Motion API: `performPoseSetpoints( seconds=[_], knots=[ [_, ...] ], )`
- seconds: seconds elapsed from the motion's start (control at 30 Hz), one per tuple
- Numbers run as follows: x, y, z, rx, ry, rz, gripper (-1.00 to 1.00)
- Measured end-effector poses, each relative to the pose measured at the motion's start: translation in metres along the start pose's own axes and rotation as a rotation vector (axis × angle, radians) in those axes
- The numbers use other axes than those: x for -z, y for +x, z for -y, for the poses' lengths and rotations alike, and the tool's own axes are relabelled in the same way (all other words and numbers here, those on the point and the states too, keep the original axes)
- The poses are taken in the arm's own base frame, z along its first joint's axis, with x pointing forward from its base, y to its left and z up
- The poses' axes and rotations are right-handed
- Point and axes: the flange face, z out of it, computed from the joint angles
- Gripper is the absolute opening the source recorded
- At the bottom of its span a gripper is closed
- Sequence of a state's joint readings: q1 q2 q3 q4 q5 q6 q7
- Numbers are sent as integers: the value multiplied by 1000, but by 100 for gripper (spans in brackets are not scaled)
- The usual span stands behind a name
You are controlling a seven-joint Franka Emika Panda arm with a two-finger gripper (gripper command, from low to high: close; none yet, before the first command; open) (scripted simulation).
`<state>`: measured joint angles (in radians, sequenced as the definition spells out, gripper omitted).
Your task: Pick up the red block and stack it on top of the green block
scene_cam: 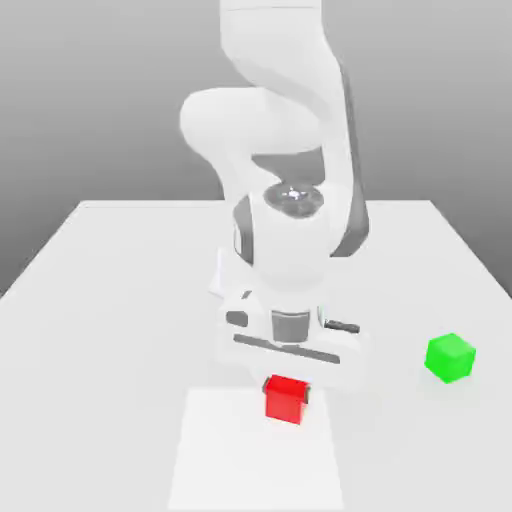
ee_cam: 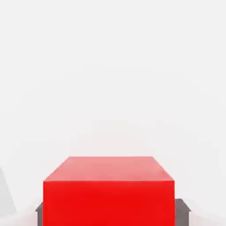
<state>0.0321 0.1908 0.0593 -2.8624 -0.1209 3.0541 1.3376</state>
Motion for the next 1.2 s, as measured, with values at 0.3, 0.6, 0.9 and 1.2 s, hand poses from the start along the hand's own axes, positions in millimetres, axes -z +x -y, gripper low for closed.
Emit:
performPoseSetpoints(
  seconds=[0.3,0.6,0.9,1.2],
  knots=[
    [54,-1,1,3,-1,-1,-100],
    [81,-122,38,466,-1,0,-100],
    [95,-270,26,974,-1,1,-100],
    [41,-279,23,1004,-1,-1,100]
  ],
)
